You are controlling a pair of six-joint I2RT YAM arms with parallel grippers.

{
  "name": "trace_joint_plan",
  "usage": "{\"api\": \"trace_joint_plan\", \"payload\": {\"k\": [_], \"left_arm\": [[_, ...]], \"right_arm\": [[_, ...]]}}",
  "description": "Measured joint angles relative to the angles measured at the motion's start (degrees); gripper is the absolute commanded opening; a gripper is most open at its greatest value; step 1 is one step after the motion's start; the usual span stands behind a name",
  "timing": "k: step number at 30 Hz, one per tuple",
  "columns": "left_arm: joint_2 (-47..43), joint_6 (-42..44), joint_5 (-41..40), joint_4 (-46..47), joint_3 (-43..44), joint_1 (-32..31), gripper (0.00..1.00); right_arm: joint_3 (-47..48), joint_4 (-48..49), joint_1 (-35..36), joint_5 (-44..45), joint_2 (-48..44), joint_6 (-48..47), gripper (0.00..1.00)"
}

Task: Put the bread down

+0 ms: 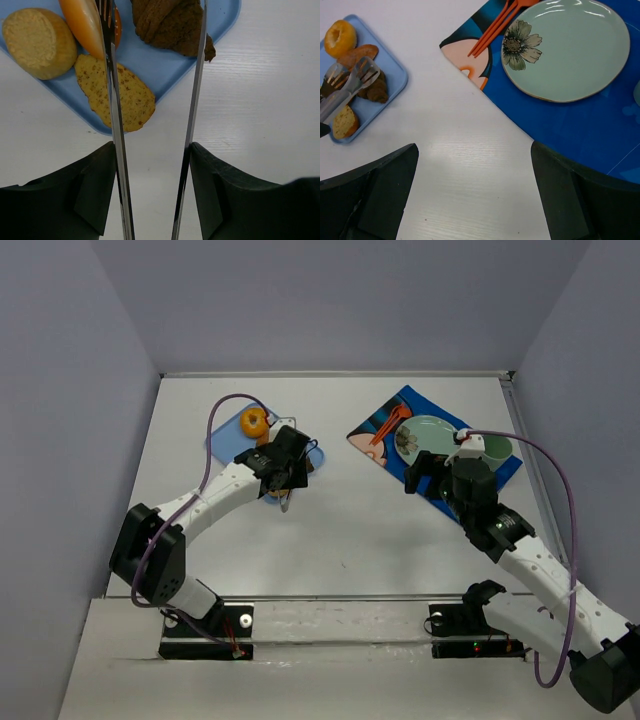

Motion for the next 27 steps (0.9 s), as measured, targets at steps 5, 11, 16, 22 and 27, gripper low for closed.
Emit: {"api": "trace_joint_plan", "payload": {"k": [5, 11, 16, 22, 27], "left_arm": [[3.10, 0.50, 1.38, -0.07, 1.03, 0.33, 0.68], [5.27, 1.36, 2.75, -0.02, 3.43, 0.39, 0.68], [6.27, 1.81, 3.52, -0.09, 5.27, 0.39, 0.56], [6.27, 1.40, 3.78, -1.03, 5.70, 0.42, 0.35], [3.78, 1.16, 3.93, -0.17, 5.92, 0.42, 0.32]], "right_arm": [[0.00, 0.02, 0.00, 0.07, 0.20, 0.00, 1.00], [0.00, 0.02, 0.00, 0.55, 0.22, 0.02, 1.00], [0.00, 0.02, 0.00, 0.92, 0.22, 0.02, 1.00], [-0.02, 0.02, 0.00, 1.07, 0.22, 0.15, 1.00], [-0.31, 0.04, 0.00, 1.36, -0.31, 0.48, 1.00]]}}
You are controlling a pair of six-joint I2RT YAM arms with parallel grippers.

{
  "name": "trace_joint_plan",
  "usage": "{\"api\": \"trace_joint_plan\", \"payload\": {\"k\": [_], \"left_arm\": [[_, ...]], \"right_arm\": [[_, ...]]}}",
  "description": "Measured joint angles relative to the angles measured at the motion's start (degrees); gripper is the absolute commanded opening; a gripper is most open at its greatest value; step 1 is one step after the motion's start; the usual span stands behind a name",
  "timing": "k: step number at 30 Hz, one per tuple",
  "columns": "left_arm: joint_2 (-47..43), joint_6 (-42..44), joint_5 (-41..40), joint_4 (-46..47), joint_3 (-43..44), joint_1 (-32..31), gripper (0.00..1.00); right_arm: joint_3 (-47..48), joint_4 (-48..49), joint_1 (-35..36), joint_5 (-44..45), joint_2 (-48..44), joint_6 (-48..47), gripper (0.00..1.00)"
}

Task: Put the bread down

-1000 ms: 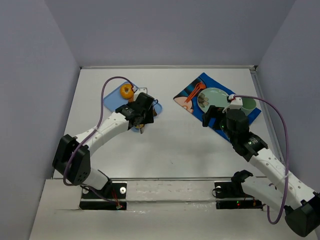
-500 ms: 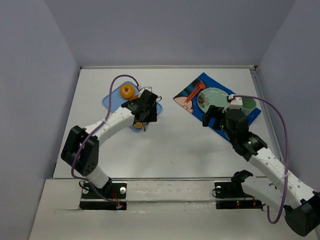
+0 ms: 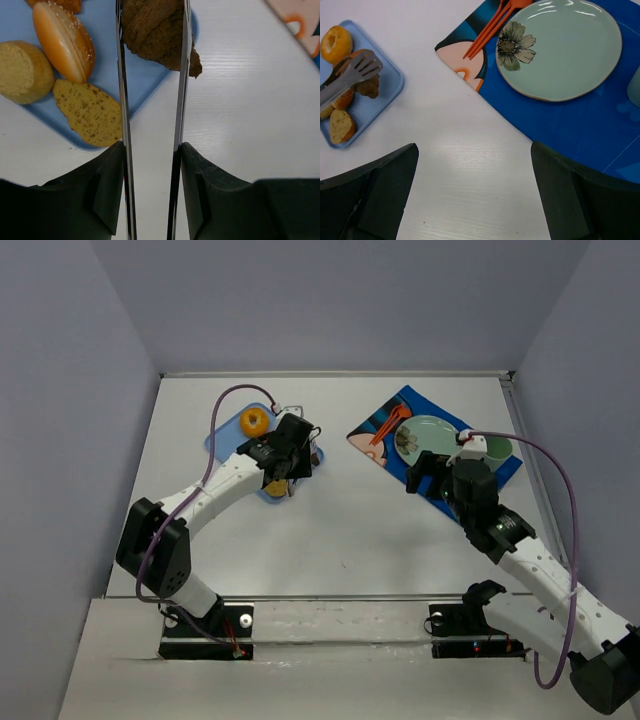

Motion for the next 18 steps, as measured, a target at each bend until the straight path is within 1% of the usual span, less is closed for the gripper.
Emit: {"api": "trace_joint_plan", "payload": {"k": [4, 9, 11, 14, 18], "left_arm": [[-2.82, 0.81, 2.32, 4.11, 1.05, -0.09, 0.32], [-1.01, 3.93, 8.63, 11.58, 6.71, -1.55, 0.34], [2.54, 5.29, 11.21, 13.07, 11.23, -2.69, 0.35], [11.26, 7.58, 15.43, 17.07, 19.96, -5.11, 0.38], [22.25, 9.97, 19.74, 17.62, 29.00, -8.00, 0.41]], "right_arm": [[-0.70, -0.11, 0.00, 0.83, -1.46, 0.50, 1.00], [-1.03, 0.39, 0.00, 2.38, -4.11, 1.07, 1.00], [-1.44, 0.35, 0.00, 2.86, -5.09, 1.25, 1.00], [-1.57, 0.37, 0.00, 3.61, -5.64, 1.46, 1.00], [-1.66, 0.39, 0.00, 4.07, -6.36, 1.46, 1.00]]}}
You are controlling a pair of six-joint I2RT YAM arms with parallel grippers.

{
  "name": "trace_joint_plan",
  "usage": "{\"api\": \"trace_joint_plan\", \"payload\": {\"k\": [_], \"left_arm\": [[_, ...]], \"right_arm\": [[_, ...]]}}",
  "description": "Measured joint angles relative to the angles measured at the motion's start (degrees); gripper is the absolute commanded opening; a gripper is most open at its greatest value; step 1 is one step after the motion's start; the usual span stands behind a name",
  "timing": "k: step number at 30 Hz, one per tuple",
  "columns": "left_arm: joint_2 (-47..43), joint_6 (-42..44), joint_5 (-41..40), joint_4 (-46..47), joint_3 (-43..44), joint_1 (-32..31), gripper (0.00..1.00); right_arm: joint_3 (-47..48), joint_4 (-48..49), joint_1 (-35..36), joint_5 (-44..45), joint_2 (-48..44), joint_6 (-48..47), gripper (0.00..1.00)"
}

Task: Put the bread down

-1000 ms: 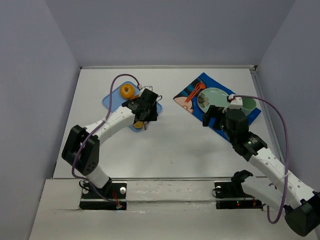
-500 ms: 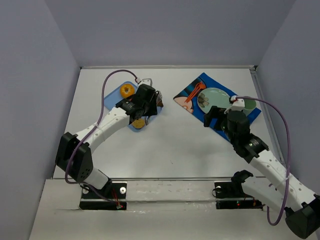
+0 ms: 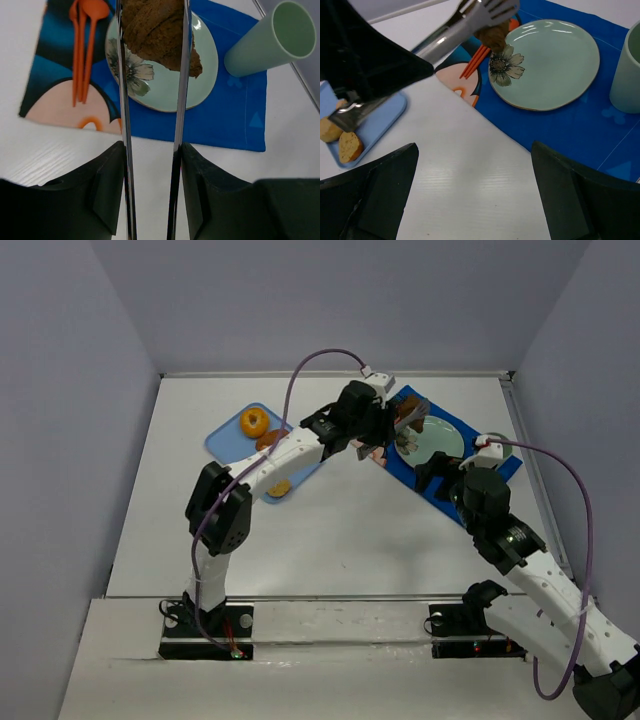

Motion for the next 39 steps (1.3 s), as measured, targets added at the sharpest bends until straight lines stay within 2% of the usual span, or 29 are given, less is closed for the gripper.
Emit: {"api": "trace_joint_plan", "payload": {"k": [6, 8, 10, 11, 18, 21, 23, 30, 39], "left_arm": [[12.28, 2.08, 2.89, -3.06, 9.92, -2.69, 0.45], [14.82, 2.34, 3.10, -4.22, 12.24, -3.13, 0.51], [16.31, 2.51, 2.95, -5.29, 13.51, -3.32, 0.55], [16.57, 2.60, 2.82, -5.75, 13.79, -3.34, 0.62], [16.70, 3.56, 1.60, -7.15, 14.43, -3.34, 0.71], [16.70, 3.80, 1.38, -7.17, 14.51, -3.39, 0.71], [16.70, 3.91, 1.25, -7.19, 14.51, -3.45, 0.66], [15.06, 3.87, -1.57, -7.10, 13.79, -3.65, 0.65], [-0.28, 3.54, -8.07, -4.50, 2.12, -3.69, 0.65]], "right_arm": [[-0.04, 0.00, 0.00, 0.39, -0.04, 0.02, 1.00], [-0.09, -0.02, 0.00, 0.61, -0.04, 0.00, 1.00], [-0.15, 0.00, 0.00, 0.76, -0.02, 0.00, 1.00], [-0.17, 0.00, 0.00, 0.87, 0.02, 0.00, 1.00], [-0.50, 0.00, 0.00, 1.05, 0.44, 0.00, 1.00], [-0.52, 0.00, 0.00, 1.05, 0.50, 0.00, 1.00], [-0.52, -0.02, 0.00, 1.05, 0.48, 0.00, 1.00], [-0.52, 0.00, 0.00, 1.01, 0.20, 0.00, 1.00], [-0.52, 0.00, 0.00, 0.98, -0.39, 0.02, 1.00]]}}
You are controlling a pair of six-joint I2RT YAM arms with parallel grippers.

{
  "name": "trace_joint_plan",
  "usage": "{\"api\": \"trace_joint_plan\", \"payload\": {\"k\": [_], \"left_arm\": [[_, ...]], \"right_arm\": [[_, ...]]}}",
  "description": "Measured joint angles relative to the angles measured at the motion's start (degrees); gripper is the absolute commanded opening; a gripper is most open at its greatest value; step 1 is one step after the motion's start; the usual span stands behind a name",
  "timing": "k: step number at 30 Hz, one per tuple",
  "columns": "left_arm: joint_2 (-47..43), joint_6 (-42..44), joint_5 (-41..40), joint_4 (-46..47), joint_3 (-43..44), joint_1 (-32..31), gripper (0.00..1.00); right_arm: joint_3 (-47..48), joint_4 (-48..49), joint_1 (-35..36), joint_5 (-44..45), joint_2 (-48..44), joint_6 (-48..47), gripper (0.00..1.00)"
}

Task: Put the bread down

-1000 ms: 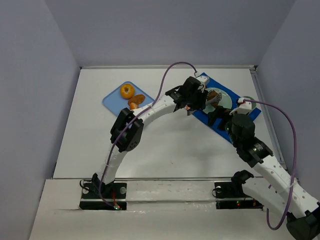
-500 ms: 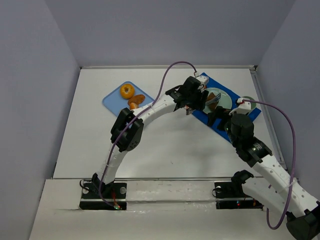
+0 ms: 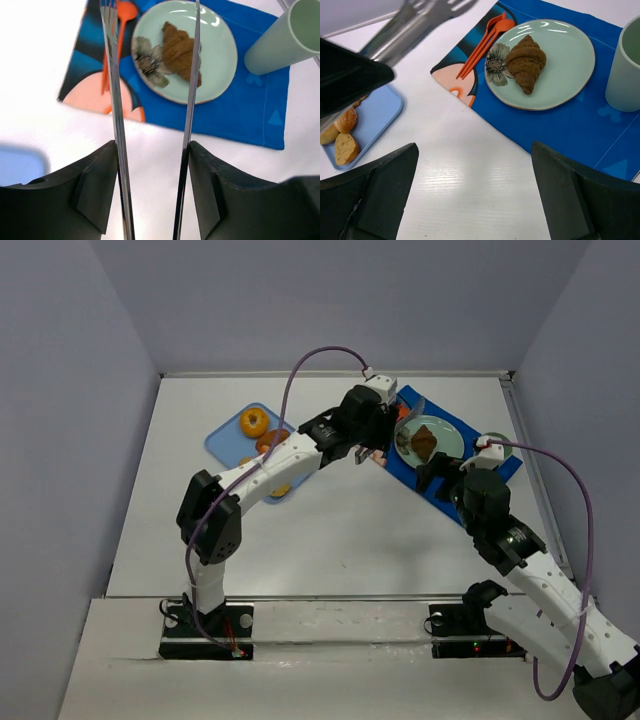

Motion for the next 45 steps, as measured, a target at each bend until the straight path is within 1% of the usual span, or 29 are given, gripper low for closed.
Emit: {"api": "trace_joint_plan", "payload": {"k": [4, 6, 11, 14, 17, 23, 31, 40, 45], "left_arm": [[-10.58, -1.92, -6.38, 0.81, -10.82, 0.70, 0.66], [-15.96, -4.46, -10.71, -0.04, -16.85, 1.57, 0.67], [-27.15, -12.76, -21.35, -7.15, -29.77, 7.89, 0.69], [-31.39, -17.00, -26.14, -12.41, -34.93, 11.02, 0.70], [-33.94, -19.06, -27.91, -14.45, -37.94, 12.07, 0.71], [-34.49, -20.26, -27.87, -15.37, -40.35, 13.68, 0.71], [-28.33, -19.39, -25.88, -13.18, -40.54, 14.29, 0.68], [-27.23, -17.68, -23.19, -9.97, -40.54, 14.29, 0.67], [-25.42, -17.16, -22.45, -9.81, -40.48, 14.29, 0.65]], "right_arm": [[0.00, 0.00, 0.00, 0.00, 0.04, 0.00, 1.00], [0.00, 0.02, 0.00, 0.00, 0.22, 0.02, 1.00], [0.00, 0.02, 0.00, -0.02, 1.33, 0.07, 1.00], [0.00, 0.02, 0.00, -0.07, 2.12, 0.15, 1.00], [0.00, 0.13, 0.00, -0.22, 2.75, 0.17, 1.00], [0.00, 0.42, 0.00, -0.44, 3.91, 0.17, 1.00], [0.00, 0.48, 0.00, -0.72, 4.37, 0.17, 1.00], [0.00, 0.76, 0.00, -0.90, 5.05, 0.20, 1.00], [-0.04, 0.87, 0.00, -0.90, 5.46, 0.20, 1.00]]}}
